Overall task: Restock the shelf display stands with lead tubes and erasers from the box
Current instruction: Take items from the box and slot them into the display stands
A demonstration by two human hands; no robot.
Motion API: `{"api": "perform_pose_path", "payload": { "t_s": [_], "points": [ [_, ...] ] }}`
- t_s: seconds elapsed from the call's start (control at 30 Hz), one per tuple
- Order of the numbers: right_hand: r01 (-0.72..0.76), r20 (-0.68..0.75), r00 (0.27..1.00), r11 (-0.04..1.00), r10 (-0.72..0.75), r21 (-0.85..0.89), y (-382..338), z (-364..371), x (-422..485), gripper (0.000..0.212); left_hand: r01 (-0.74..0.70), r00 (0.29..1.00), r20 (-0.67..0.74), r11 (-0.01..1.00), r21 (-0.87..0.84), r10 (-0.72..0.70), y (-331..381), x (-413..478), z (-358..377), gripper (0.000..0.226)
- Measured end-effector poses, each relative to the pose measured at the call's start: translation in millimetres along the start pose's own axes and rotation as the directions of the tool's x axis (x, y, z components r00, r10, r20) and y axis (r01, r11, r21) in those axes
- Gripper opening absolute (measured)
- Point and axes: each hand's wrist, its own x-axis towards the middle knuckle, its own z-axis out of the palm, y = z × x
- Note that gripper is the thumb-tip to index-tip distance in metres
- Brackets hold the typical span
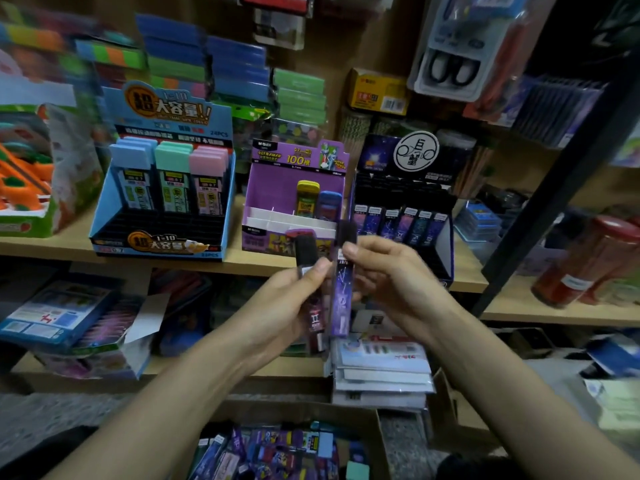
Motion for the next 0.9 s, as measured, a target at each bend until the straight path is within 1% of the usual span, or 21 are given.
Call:
{"api": "perform_pose_path", "payload": {
  "t_s": [0.03, 0.07, 0.1, 0.13, 0.17, 0.2, 0.27, 0.33, 0.43, 0.57, 0.63, 0.73, 0.83, 0.9],
  "points": [
    [0.062, -0.083, 0.994, 0.993, -0.071, -0.103, -6.3, -8.7, 3.4, 0.011, -0.009, 0.998, -0.053, 0.996, 0.083, 0.014, -1.6, 3.4, -1.1, 0.038],
    [0.137, -0.168, 0.969, 0.960, -0.181, -0.244, -14.3, -18.6, 7.5, 0.009, -0.019, 0.994, -0.104, 0.989, 0.149, 0.035, -2.6, 6.7, -3.0, 0.036],
    [0.203, -0.228, 0.922, 0.893, -0.312, -0.400, -22.3, -29.7, 12.1, 0.013, -0.031, 0.988, -0.146, 0.982, 0.185, 0.058, -2.9, 10.4, -4.9, 0.034],
    [0.241, -0.255, 0.870, 0.816, -0.421, -0.525, -29.3, -41.3, 17.3, 0.015, -0.044, 0.980, -0.182, 0.981, 0.187, 0.078, -2.3, 14.2, -6.3, 0.031],
    [0.253, -0.269, 0.825, 0.751, -0.496, -0.610, -34.1, -53.5, 22.2, 0.015, -0.061, 0.972, -0.214, 0.984, 0.170, 0.098, -0.8, 17.6, -7.0, 0.028],
    [0.246, -0.288, 0.791, 0.712, -0.540, -0.658, -36.6, -66.1, 27.1, 0.012, -0.083, 0.962, -0.244, 0.985, 0.154, 0.119, 1.0, 20.4, -7.7, 0.025],
    [0.212, -0.341, 0.744, 0.687, -0.574, -0.695, -38.0, -89.3, 36.4, 0.012, -0.119, 0.947, -0.280, 0.980, 0.158, 0.160, 2.6, 25.0, -8.5, 0.021],
    [0.200, -0.351, 0.727, 0.671, -0.590, -0.713, -36.1, -105.1, 44.7, 0.013, -0.141, 0.938, -0.291, 0.973, 0.183, 0.191, 1.8, 28.3, -9.9, 0.024],
    [0.201, -0.328, 0.725, 0.641, -0.606, -0.741, -30.9, -114.2, 56.5, 0.011, -0.160, 0.923, -0.310, 0.959, 0.234, 0.229, -1.0, 33.9, -11.2, 0.037],
    [0.216, -0.262, 0.736, 0.583, -0.624, -0.783, -22.8, -116.2, 64.7, 0.011, -0.177, 0.909, -0.323, 0.946, 0.270, 0.263, -4.2, 39.3, -12.3, 0.036],
    [0.228, -0.252, 0.745, 0.591, -0.618, -0.774, -21.5, -118.0, 67.1, 0.010, -0.183, 0.906, -0.324, 0.944, 0.275, 0.271, -5.1, 39.5, -12.4, 0.034],
    [0.218, -0.279, 0.770, 0.648, -0.573, -0.730, -22.7, -121.2, 69.3, 0.014, -0.200, 0.908, -0.303, 0.934, 0.297, 0.290, -5.2, 37.8, -9.7, 0.034],
    [0.224, -0.286, 0.760, 0.649, -0.583, -0.727, -24.7, -122.7, 70.8, 0.009, -0.219, 0.908, -0.271, 0.912, 0.346, 0.321, -5.7, 35.3, -5.9, 0.034],
    [0.241, -0.273, 0.768, 0.656, -0.580, -0.715, -26.4, -124.4, 71.9, 0.008, -0.222, 0.910, -0.262, 0.911, 0.347, 0.322, -6.7, 34.1, -4.4, 0.034]
  ]
}}
